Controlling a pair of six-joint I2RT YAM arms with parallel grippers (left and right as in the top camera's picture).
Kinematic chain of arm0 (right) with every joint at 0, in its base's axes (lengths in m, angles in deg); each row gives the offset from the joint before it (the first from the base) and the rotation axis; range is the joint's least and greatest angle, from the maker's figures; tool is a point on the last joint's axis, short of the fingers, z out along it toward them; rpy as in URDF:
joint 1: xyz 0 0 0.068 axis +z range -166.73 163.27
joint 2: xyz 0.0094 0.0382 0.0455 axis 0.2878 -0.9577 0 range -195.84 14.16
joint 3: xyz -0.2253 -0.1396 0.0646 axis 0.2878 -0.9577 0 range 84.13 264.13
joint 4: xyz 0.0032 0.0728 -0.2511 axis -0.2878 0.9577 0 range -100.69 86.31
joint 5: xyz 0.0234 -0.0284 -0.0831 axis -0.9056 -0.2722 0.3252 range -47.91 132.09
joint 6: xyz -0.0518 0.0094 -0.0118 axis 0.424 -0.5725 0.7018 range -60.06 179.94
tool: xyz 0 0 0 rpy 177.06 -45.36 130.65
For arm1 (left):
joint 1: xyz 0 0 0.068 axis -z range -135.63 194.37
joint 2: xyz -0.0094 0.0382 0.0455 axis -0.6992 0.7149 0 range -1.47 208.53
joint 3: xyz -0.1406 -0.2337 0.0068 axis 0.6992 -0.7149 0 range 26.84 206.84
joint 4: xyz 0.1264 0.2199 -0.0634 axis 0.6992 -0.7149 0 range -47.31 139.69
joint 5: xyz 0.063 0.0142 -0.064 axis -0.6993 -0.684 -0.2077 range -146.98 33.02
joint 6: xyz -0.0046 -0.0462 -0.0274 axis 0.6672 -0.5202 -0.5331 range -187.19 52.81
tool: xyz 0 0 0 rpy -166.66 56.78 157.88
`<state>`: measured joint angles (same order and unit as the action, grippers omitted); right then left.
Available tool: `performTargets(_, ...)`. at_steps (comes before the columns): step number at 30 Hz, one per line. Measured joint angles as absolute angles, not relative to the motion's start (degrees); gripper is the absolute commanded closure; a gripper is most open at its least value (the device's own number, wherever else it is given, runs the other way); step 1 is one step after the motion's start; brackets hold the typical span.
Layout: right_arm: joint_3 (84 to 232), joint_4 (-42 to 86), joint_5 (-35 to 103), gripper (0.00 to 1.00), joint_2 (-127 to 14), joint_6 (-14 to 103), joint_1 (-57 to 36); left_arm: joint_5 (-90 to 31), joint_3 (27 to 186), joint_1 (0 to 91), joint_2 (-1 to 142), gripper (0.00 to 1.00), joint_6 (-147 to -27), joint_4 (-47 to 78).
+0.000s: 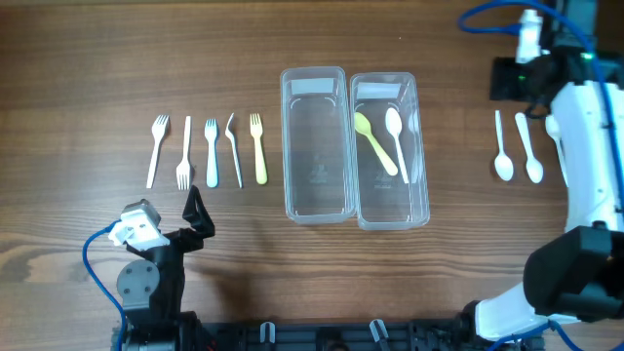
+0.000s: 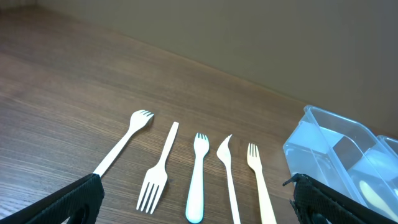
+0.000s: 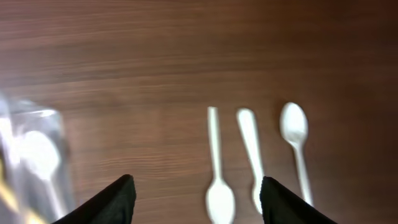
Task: Pack container
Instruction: 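Carry white spoon into the right container and release, then lower right gripper onto the white knife and grasp it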
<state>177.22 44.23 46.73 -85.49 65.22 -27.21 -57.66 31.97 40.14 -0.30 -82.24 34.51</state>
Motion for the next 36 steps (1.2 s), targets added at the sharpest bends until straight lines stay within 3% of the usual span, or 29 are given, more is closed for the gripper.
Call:
performTargets(21,174.25,40.91,46.87,0.56,-104.71,68.15,-31.03,-57.66,31.97,40.14,-0.3,0.0,-82.24,34.54)
performTargets(36,173.51,40.86,47.13,0.63,-106.8,67.06,-32.28,-57.66,31.97,40.14,-0.3,0.0,-82.24,34.51)
